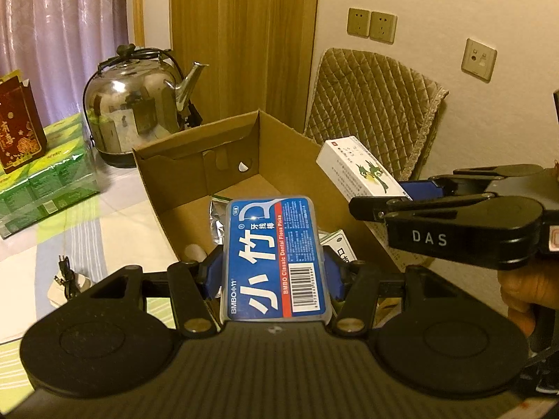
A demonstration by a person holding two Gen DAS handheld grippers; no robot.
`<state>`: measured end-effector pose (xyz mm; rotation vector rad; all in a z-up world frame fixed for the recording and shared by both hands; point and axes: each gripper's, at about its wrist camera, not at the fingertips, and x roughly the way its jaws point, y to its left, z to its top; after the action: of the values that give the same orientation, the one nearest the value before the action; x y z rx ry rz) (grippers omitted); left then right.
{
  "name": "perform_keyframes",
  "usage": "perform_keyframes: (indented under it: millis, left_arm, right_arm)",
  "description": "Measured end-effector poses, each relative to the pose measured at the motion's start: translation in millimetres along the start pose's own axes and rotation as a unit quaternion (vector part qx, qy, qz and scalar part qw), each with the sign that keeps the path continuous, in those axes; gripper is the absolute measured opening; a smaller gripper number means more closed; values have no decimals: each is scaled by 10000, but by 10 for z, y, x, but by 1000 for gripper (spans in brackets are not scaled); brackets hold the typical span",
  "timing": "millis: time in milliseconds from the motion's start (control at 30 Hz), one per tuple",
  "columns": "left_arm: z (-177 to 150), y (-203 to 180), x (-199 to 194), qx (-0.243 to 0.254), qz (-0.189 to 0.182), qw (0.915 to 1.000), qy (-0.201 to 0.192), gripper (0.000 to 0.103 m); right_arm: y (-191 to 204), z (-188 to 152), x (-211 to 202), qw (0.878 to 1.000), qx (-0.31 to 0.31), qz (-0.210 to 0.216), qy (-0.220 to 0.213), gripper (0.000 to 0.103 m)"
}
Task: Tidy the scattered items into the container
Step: 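Carry the floss box and ointment box over the cardboard box, then open both grippers to drop the two boxes into the cardboard box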
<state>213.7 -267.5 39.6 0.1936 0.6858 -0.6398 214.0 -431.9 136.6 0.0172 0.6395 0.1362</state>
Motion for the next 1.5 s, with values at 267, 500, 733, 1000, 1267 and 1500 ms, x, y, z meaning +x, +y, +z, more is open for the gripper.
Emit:
perform_keyframes:
  millis: [267, 500, 733, 1000, 1267, 1500]
  left_arm:
    - [-47, 13, 126, -9, 5, 9999, 132, 52]
    - [-51, 3, 154, -1, -6, 9999, 150, 52]
    - [-46, 8, 181, -39, -26, 9998, 173, 52]
    - [-80, 52, 196, -93, -37, 9997, 218, 52]
    - [-90, 76, 146, -107, 6, 9999, 132, 65]
    - [-106, 131, 35, -164, 79, 9998, 36, 65]
  right_arm:
    - [-23, -40, 114, 9999, 55, 51, 82, 36]
    - [-38, -56, 147, 9999, 93, 56, 113, 35]
    - [-46, -51, 149, 9999, 95, 59, 112, 36]
    - [-60, -59, 148, 9998, 127, 44, 125, 35]
    - [-44, -81, 142, 9998, 140, 67, 134, 36]
    - [-31, -91, 145, 9997, 158, 116, 149, 36]
